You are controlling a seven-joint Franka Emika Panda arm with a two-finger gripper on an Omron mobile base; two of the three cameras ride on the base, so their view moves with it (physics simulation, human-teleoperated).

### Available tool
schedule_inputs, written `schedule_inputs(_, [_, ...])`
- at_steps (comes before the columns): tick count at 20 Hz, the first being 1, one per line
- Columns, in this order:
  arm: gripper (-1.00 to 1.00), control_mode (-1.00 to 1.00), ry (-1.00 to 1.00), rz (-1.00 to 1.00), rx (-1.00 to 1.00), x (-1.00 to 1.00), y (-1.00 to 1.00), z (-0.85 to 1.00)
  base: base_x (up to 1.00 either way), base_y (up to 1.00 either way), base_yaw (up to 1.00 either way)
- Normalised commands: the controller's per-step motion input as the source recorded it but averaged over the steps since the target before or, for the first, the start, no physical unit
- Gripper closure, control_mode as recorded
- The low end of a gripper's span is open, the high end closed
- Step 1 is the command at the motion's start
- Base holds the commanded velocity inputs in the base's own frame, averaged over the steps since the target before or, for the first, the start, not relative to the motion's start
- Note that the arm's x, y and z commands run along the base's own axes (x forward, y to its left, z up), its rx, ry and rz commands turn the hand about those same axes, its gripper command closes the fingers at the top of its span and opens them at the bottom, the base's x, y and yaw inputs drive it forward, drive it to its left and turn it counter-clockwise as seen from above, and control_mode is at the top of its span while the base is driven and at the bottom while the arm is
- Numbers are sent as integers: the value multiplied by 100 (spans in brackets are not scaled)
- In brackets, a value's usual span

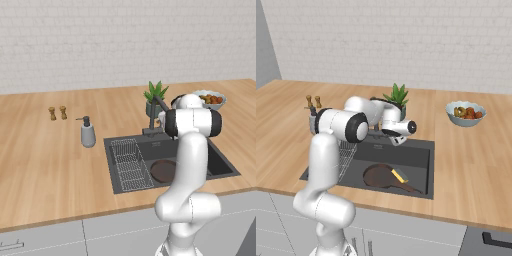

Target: Pick the pan and sponge and place them into the sink. Then turn on the water.

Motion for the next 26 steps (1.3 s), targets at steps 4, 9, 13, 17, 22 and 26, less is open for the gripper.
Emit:
schedule_inputs(4, [-100, -100, 0, 0, 0, 0, 21, -25, 0, 0, 0])
schedule_inputs(9, [-100, -100, 0, 0, 3, 12, 9, -10, 0, 0, 0])
schedule_inputs(13, [-100, -100, 0, 0, 3, 14, 8, -6, 0, 0, 0])
schedule_inputs(17, [100, -100, 0, 0, 2, 8, 8, -8, 0, 0, 0])
schedule_inputs(22, [100, -100, 0, 0, 2, 14, 0, -2, 0, 0, 0])
schedule_inputs(26, [100, -100, 0, 0, 1, 3, -1, 0, 0, 0, 0])
